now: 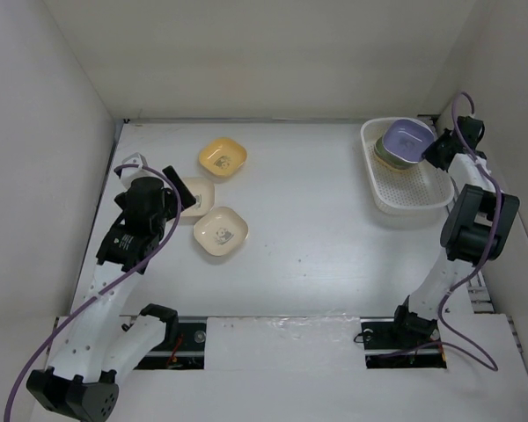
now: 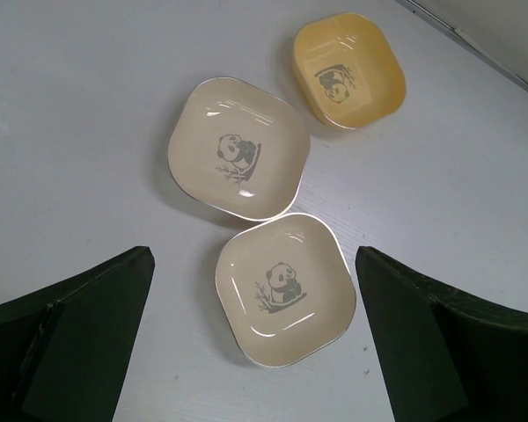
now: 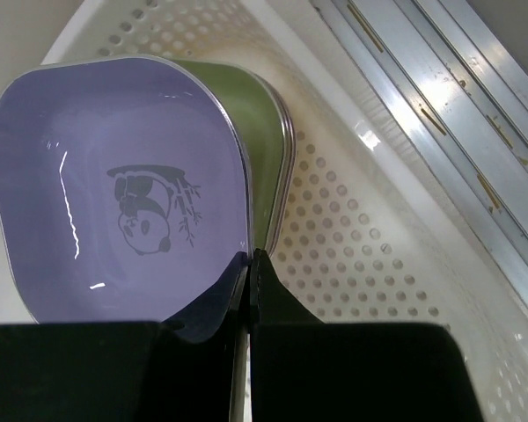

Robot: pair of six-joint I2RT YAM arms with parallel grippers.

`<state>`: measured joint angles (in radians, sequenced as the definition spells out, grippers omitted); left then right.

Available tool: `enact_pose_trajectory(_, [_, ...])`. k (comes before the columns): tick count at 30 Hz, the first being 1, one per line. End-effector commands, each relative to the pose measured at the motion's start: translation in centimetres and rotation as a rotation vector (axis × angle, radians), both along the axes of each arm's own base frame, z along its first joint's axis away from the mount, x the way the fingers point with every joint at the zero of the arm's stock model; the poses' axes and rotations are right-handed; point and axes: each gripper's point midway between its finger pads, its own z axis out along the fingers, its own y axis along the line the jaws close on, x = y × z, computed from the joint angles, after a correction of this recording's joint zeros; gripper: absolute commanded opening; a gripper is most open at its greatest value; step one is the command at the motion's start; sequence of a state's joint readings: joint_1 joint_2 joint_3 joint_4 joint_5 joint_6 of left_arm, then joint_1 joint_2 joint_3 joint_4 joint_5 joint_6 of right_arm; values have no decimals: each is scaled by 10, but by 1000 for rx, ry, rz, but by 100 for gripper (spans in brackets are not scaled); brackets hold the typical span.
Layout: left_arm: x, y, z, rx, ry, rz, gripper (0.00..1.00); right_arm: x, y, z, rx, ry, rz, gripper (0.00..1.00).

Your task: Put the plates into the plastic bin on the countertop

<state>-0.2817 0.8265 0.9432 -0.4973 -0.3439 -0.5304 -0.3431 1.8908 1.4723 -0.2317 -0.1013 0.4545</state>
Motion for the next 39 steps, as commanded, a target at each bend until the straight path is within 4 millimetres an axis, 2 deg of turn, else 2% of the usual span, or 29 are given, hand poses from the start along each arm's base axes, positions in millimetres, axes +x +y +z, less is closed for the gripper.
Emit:
enact_pose_trajectory(1, [3,-2,20,-3,-69,-18,100,28,-11,32,-14,-114,-19,0])
enact_pose_trajectory(2, [3,-2,20,-3,-69,-18,100,29,-12,23,-8,-97,-19,0])
enact_pose_trajectory(3, [3,-2,20,-3,-69,-18,100,31,-14,27,-7,-105,-32,0])
enact_pose_trajectory(5, [3,-2,20,-3,-69,-18,100,31,-16,20,-9,-92,-41,0])
enact_pose_trajectory(8, [2,-3,20,-7,-68,-26,100,33,-15,22,11,-106,-57,8])
enact_pose_trajectory(9, [2,-4,20,-7,-68,-26,100,33,-15,16,15,-96,-58,13])
enact_pose_trajectory(11, [2,-4,20,-7,-68,-26,100,36,-13,21,22,-108,-42,49])
enact_pose_trajectory(12, [4,-5,22,-14,-75,-34,100,36,-13,21,22,-108,-42,59])
enact_pose_trajectory(14, [3,-5,22,-5,-74,-38,100,34,-10,40,23,-149,-36,71])
enact_pose_trajectory(16, [3,-5,22,-5,-74,-38,100,34,5,52,-14,-162,-30,81])
enact_pose_trajectory(17, [3,-5,22,-5,-74,-38,100,32,9,67,-42,-185,-19,95])
enact_pose_trajectory(18, [3,-5,22,-5,-74,-38,100,34,25,76,-53,-200,16,100])
enact_pose_trajectory(19, [3,-5,22,-5,-74,-38,100,33,36,79,-66,-202,44,100])
enact_pose_trajectory(20, [3,-5,22,-5,-74,-38,100,30,50,100,-112,-236,92,100])
enact_pose_trajectory(21, [4,-3,22,-1,-75,-28,100,27,64,103,-138,-230,120,100])
enact_pose_trajectory(22, [4,-3,22,-1,-75,-28,100,26,101,106,-171,-230,182,100])
enact_pose_trajectory(24, [3,3,21,5,-73,9,100,16,148,124,-246,-265,318,100])
enact_pose_trajectory(25, [3,11,14,29,-48,55,100,7,207,122,-253,-268,461,100])
enact_pose_trajectory(27, [7,21,4,31,0,133,100,-10,263,115,-302,-255,618,98])
enact_pose_trajectory(28, [8,26,0,28,28,159,100,-22,292,105,-308,-237,703,98])
enact_pose_trajectory(29, [10,30,-4,22,48,183,100,-46,344,95,-294,-232,833,98])
enact_pose_trajectory(31, [13,36,-9,5,90,239,100,-68,390,70,-295,-197,959,97])
enact_pose_trajectory(32, [14,40,-12,-12,99,256,100,-92,430,68,-288,-221,1049,97])
enact_pose_trajectory(33, [14,47,-13,-25,103,275,100,-106,449,50,-286,-200,1100,96])
enact_pose_trajectory(34, [14,66,-8,-53,78,345,100,-116,466,34,-285,-169,1132,96])
enact_pose_trajectory(36, [9,78,-4,-56,63,402,100,-138,497,20,-321,-142,1184,95])
enact_pose_trajectory(38, [2,86,4,-55,28,446,100,-148,510,-1,-329,-101,1210,94])
enact_pose_trajectory(39, [0,90,8,-52,11,469,100,-156,520,-5,-309,-100,1234,94])
